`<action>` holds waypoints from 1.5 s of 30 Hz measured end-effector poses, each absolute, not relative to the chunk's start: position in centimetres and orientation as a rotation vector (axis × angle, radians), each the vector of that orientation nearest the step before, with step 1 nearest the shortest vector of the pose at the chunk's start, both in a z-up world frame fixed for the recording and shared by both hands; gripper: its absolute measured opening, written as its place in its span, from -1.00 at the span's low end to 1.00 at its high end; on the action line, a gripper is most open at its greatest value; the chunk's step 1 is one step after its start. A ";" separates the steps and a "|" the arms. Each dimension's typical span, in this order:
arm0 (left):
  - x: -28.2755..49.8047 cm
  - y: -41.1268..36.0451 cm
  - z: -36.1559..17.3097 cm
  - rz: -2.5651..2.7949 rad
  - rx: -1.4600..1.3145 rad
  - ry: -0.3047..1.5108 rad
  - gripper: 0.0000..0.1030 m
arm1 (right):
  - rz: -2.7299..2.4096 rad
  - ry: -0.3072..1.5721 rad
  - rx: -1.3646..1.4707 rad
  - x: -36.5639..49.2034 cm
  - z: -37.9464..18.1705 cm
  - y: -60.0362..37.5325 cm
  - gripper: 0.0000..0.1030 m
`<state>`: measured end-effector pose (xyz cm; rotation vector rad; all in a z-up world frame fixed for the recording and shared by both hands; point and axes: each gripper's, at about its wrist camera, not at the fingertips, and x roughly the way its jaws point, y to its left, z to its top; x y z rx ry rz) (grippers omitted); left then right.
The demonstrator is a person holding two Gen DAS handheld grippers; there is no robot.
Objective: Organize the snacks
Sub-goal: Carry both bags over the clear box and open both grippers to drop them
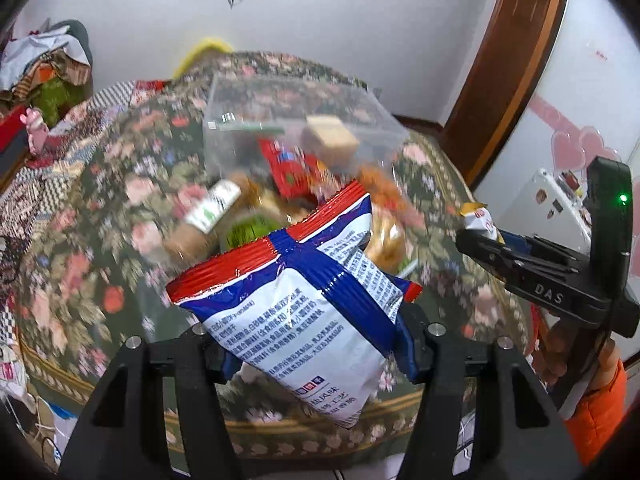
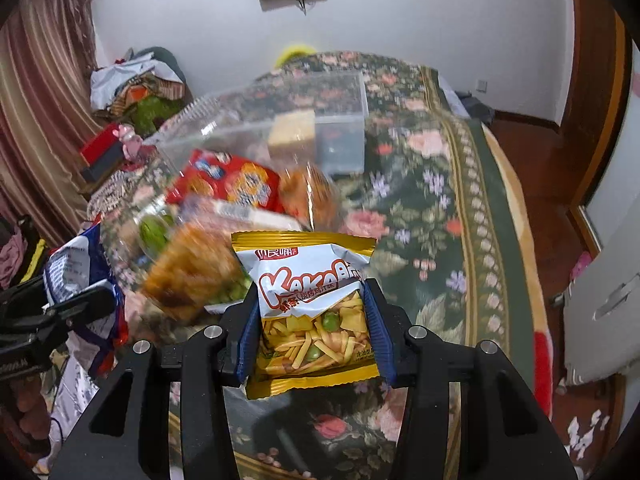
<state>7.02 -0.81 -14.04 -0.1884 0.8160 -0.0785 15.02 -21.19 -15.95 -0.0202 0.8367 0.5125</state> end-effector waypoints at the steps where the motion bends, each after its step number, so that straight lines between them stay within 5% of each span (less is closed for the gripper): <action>1: 7.2 -0.7 -13.7 -0.076 -0.188 0.806 0.14 | 0.515 0.822 -0.021 15.1 -15.4 -21.0 -0.15; 19: 14.9 3.8 -7.0 -0.022 -0.193 0.653 0.15 | 0.560 0.649 -0.019 20.3 -9.1 -16.6 -0.15; 45: 30.6 3.1 -11.8 -0.009 -0.120 0.747 0.17 | 0.519 0.767 -0.007 32.1 -14.3 -13.3 -0.14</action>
